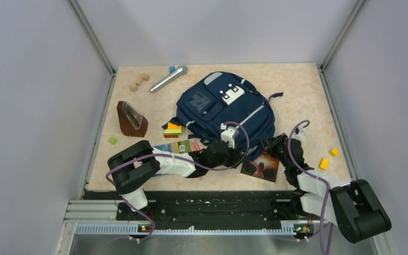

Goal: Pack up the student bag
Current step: Zip the student bag at the center of the board.

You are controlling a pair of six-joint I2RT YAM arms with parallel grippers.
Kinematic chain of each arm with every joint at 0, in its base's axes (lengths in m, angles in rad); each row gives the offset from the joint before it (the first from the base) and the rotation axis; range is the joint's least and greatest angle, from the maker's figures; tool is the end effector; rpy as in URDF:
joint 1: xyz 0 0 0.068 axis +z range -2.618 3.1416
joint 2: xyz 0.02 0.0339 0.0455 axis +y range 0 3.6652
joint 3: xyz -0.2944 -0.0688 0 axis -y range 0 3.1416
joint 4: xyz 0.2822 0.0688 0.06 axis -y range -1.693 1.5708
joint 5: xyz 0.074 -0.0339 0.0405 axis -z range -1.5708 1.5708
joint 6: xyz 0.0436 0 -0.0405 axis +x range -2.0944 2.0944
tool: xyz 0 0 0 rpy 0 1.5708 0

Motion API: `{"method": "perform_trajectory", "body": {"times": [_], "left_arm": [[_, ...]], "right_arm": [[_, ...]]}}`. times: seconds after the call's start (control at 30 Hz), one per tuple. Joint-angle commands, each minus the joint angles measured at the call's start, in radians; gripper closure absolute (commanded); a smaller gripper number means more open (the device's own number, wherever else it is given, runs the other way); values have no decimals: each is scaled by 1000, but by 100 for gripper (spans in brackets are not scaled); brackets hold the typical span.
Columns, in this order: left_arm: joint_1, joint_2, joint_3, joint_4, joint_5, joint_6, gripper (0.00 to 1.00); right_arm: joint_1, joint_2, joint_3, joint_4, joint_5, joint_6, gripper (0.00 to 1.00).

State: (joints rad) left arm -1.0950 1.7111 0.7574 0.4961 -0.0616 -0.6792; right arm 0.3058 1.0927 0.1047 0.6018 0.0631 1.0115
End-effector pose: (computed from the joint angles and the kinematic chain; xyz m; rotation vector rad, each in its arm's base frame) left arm 0.1759 -0.3355 0.1577 0.4117 2.1557 -1.0157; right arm 0.1904 0.0572 0.1280 0.7470 1.9028 0.7907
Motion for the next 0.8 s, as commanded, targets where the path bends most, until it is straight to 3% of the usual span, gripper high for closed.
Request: {"method": "perform_trajectory", "body": {"times": [0.0,0.1,0.2,0.3,0.37,0.43,0.6,0.77], "left_arm": [[-54,-52,33,105,74,5,99],[-51,-103,-5,77,-9,38,81],[-44,-163,-40,45,-65,53,55],[-31,-224,-72,5,-94,61,42],[-25,-264,-84,-38,-119,60,36],[-20,-299,-87,-96,-139,63,33],[30,-378,-123,-198,-170,50,30],[135,-453,-234,-140,-129,-21,29]], "right_arm": [[47,-39,14,10,-66,-17,100],[47,-85,24,-57,-43,-48,97],[46,-152,44,-151,-22,-99,83],[47,-234,70,-276,-3,-154,64],[48,-301,86,-363,9,-186,47],[48,-350,103,-432,15,-218,40],[47,-404,152,-544,-21,-289,36],[73,-399,190,-536,-136,-389,35]]}}
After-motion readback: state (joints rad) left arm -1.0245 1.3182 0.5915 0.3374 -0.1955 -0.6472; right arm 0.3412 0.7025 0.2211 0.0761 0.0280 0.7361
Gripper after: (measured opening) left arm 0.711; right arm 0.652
